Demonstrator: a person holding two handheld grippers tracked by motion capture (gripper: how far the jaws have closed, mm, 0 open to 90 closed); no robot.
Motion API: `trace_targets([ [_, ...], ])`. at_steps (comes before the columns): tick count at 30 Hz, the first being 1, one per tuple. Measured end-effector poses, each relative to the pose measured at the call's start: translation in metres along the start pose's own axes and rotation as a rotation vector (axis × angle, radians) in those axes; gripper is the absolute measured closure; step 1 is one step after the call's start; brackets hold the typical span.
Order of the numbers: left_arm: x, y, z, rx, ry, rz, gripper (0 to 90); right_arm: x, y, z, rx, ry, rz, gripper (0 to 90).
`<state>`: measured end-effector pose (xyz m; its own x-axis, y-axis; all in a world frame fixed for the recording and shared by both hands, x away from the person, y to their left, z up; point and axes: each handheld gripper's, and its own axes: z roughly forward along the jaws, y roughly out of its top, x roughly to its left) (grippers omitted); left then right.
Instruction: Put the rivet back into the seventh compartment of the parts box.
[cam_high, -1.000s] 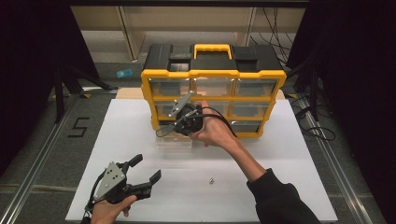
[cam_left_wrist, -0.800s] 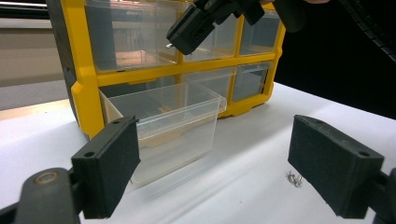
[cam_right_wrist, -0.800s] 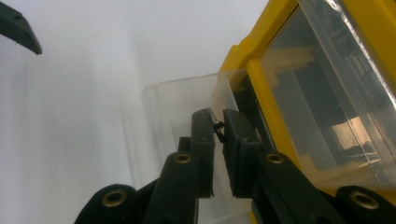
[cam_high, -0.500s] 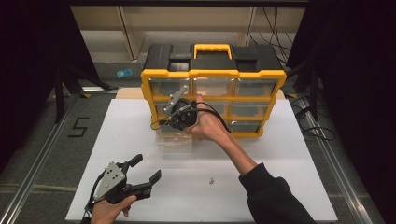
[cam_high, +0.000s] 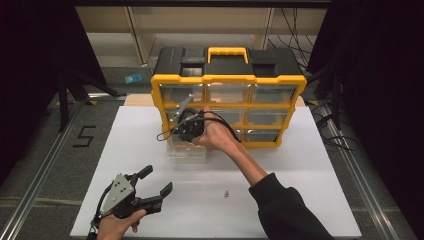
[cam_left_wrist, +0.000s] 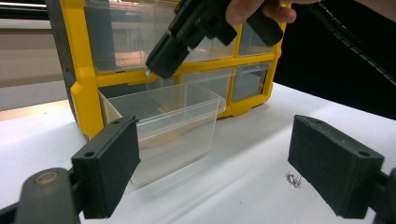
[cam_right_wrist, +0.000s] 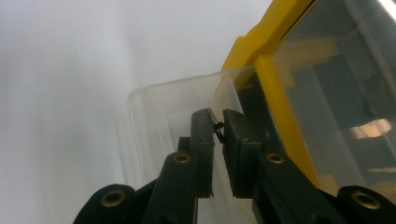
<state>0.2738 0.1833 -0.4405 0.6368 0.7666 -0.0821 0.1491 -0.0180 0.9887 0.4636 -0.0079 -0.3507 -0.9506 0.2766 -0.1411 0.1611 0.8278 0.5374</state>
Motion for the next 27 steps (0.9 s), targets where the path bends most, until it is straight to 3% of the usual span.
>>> trace_targets([
  [2, 0.0, 0.0, 0.0, -0.001, -0.001, 0.0, 16.2, 0.001, 0.0, 0.004, 0.023, 0.001, 0.015, 73.6],
  [5, 0.0, 0.0, 0.0, -0.001, 0.0, 0.001, 16.2, 0.001, 0.0, 0.005, 0.01, -0.025, 0.043, 53.5],
  [11, 0.001, 0.0, 0.0, -0.001, 0.001, 0.005, 16.2, 0.005, 0.0, -0.009, -0.055, -0.071, 0.016, 39.3],
  [21, 0.0, 0.0, 0.0, -0.001, 0.003, 0.0, 16.2, 0.023, -0.026, -0.039, -0.111, -0.08, -0.01, 33.8],
  [27, 0.001, 0.0, 0.0, -0.001, 0.004, 0.004, 16.2, 0.034, -0.05, -0.051, -0.149, -0.067, 0.01, 32.5],
])
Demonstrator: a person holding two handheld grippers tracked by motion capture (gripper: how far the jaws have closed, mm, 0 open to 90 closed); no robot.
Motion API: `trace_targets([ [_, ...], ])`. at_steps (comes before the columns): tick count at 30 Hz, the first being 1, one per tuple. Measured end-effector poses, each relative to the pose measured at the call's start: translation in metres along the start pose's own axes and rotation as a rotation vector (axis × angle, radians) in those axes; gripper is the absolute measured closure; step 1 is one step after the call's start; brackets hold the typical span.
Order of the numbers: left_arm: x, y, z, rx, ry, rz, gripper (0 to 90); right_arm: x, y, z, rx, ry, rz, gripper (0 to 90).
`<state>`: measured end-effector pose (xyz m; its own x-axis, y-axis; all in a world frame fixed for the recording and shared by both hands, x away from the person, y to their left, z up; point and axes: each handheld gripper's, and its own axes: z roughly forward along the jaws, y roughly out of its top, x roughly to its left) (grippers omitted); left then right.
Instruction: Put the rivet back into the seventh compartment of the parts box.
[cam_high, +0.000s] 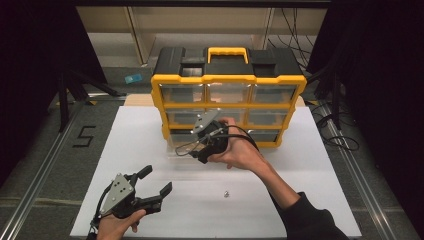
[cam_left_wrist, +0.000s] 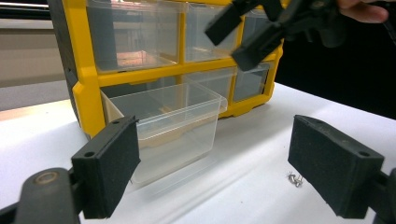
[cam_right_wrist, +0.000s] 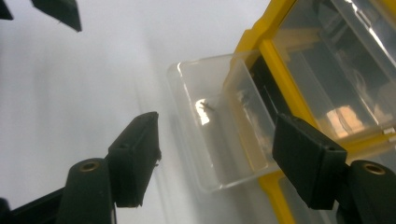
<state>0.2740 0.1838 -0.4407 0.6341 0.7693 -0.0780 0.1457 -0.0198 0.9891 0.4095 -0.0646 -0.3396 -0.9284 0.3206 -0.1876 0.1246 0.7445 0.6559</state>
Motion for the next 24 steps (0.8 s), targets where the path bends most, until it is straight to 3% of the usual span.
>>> trace_targets([
  [4, 0.0, 0.0, 0.0, 0.0, 0.002, 0.0, 16.2, 0.005, -0.013, -0.007, -0.014, 0.004, 0.015, 31.9],
  [5, -0.001, 0.0, -0.001, 0.007, 0.014, -0.019, 16.2, 0.006, -0.016, -0.009, -0.012, 0.006, 0.019, 31.9],
  [7, 0.0, 0.001, 0.0, -0.007, -0.01, 0.011, 16.2, 0.008, -0.023, -0.012, -0.015, 0.014, 0.032, 31.9],
  [8, -0.002, 0.0, -0.001, 0.002, 0.0, -0.016, 16.2, 0.009, -0.025, -0.013, -0.016, 0.018, 0.034, 31.9],
  [14, -0.003, 0.0, -0.002, 0.006, 0.004, -0.027, 16.2, 0.012, -0.04, -0.018, -0.012, 0.019, 0.072, 31.7],
  [24, -0.002, 0.0, -0.002, 0.007, 0.012, -0.028, 16.2, 0.015, -0.062, -0.014, 0.041, 0.037, 0.09, 29.9],
])
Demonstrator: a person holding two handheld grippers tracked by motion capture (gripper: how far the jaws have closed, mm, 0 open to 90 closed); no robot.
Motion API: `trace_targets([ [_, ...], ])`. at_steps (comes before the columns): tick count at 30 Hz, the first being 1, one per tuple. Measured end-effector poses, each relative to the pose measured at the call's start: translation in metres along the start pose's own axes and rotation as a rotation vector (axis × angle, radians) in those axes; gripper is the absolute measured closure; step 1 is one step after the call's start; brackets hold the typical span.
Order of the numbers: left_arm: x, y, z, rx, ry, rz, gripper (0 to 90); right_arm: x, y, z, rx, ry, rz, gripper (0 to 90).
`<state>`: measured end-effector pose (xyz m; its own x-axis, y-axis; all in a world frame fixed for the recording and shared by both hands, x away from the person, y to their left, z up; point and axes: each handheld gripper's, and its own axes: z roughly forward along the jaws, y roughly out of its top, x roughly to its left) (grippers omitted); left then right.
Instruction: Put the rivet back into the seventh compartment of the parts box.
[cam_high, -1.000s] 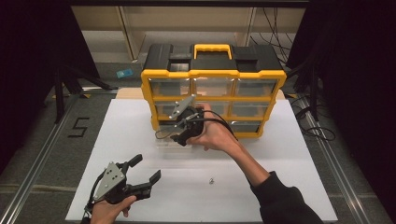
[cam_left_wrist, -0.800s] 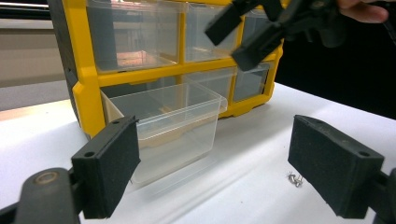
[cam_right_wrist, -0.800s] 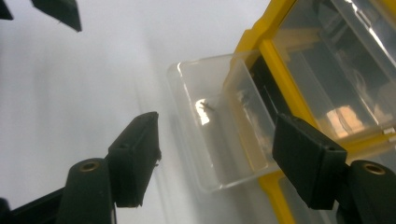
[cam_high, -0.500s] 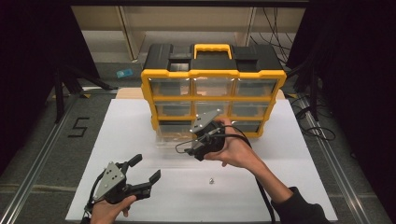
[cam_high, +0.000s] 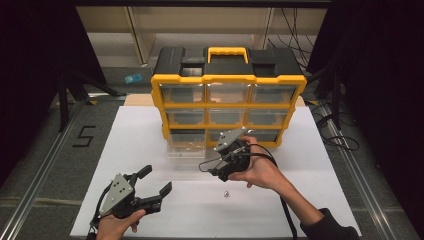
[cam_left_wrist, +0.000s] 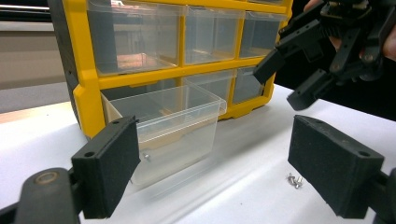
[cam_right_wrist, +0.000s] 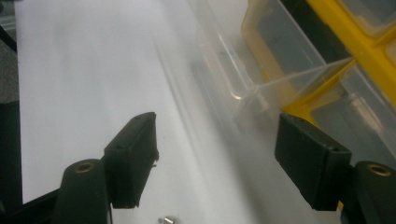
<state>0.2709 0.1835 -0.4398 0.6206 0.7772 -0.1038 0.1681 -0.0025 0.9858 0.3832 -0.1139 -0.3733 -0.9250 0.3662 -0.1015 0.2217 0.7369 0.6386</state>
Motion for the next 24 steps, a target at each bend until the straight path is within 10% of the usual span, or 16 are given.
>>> trace_targets([
  [24, 0.0, 0.0, 0.0, 0.0, 0.0, 0.002, 16.2, 0.006, -0.04, 0.013, 0.109, 0.032, 0.042, 28.9],
])
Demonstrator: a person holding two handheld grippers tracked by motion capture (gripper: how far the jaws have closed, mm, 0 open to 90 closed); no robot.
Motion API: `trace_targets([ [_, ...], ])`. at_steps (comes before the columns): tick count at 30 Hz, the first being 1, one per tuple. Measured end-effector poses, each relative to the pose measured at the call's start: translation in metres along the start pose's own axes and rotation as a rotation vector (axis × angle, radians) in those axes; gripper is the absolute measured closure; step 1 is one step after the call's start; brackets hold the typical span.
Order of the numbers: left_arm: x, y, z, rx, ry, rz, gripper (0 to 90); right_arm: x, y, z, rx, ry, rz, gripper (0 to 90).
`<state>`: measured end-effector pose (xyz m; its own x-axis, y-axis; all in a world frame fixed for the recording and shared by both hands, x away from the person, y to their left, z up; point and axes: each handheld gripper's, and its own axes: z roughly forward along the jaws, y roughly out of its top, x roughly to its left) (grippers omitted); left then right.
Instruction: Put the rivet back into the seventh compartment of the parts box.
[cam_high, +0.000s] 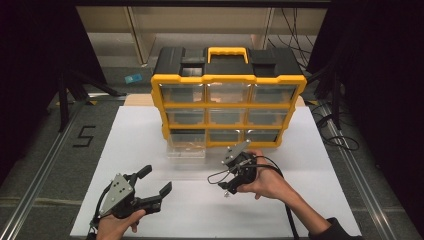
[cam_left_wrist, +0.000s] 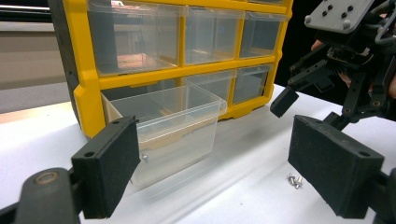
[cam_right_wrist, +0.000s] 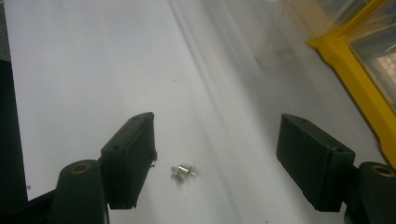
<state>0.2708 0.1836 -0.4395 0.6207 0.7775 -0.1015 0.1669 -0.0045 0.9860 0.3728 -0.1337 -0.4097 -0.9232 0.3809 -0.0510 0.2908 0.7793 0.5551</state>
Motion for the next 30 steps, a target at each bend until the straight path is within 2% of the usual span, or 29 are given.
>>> trace_targets([
  [7, 0.0, 0.0, 0.0, -0.001, 0.0, -0.001, 16.2, -0.001, -0.005, 0.006, 0.036, 0.026, -0.005, 28.9],
  [16, 0.0, 0.0, 0.0, 0.0, -0.001, 0.002, 16.2, 0.002, -0.008, 0.013, 0.082, 0.024, 0.003, 29.0],
  [18, 0.0, 0.0, 0.0, 0.0, 0.0, 0.002, 16.2, 0.003, -0.009, 0.016, 0.098, 0.035, 0.004, 29.1],
  [24, 0.0, 0.0, 0.0, 0.0, -0.001, 0.002, 16.2, 0.003, -0.012, 0.026, 0.147, 0.03, 0.004, 32.7],
  [30, 0.0, 0.0, 0.0, 0.0, -0.001, 0.003, 16.2, 0.001, -0.013, 0.034, 0.17, 0.029, -0.002, 38.7],
])
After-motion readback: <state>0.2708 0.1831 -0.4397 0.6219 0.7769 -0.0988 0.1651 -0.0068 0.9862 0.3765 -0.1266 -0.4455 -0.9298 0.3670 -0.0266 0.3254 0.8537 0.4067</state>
